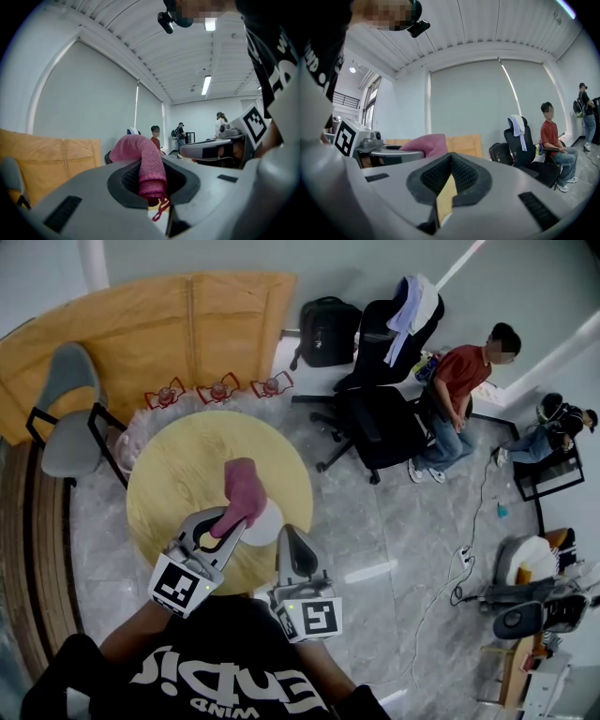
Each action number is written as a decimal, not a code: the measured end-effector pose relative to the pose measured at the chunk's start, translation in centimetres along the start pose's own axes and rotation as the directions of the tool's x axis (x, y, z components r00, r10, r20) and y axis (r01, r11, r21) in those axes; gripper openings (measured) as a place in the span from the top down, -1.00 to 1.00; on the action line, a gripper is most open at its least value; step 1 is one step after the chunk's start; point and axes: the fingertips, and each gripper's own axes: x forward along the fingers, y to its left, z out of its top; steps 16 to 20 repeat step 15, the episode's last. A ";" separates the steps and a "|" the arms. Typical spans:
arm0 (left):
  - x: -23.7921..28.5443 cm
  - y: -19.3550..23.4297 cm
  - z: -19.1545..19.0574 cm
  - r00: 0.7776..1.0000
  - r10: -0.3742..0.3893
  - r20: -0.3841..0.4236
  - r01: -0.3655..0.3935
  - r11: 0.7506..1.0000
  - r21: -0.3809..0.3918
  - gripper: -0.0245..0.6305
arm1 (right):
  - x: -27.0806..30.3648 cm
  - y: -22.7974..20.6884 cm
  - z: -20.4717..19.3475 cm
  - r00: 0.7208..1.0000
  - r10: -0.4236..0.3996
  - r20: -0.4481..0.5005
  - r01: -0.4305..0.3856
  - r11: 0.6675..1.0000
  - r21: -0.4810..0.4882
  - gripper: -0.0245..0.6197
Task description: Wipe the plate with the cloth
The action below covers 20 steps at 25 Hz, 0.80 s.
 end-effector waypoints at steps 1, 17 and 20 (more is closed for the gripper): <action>0.0 0.0 0.0 1.000 0.001 -0.001 -0.001 1.000 0.001 0.77 | 0.0 0.0 0.0 1.000 0.001 -0.001 -0.001 1.000 0.000 0.86; 0.6 0.2 -0.3 1.000 -0.002 -0.012 0.002 1.000 -0.002 0.77 | 0.4 -0.5 -0.8 1.000 0.006 -0.023 -0.006 1.000 0.014 0.86; 0.6 0.2 -0.3 1.000 -0.002 -0.012 0.002 1.000 -0.002 0.77 | 0.4 -0.5 -0.8 1.000 0.006 -0.023 -0.006 1.000 0.014 0.86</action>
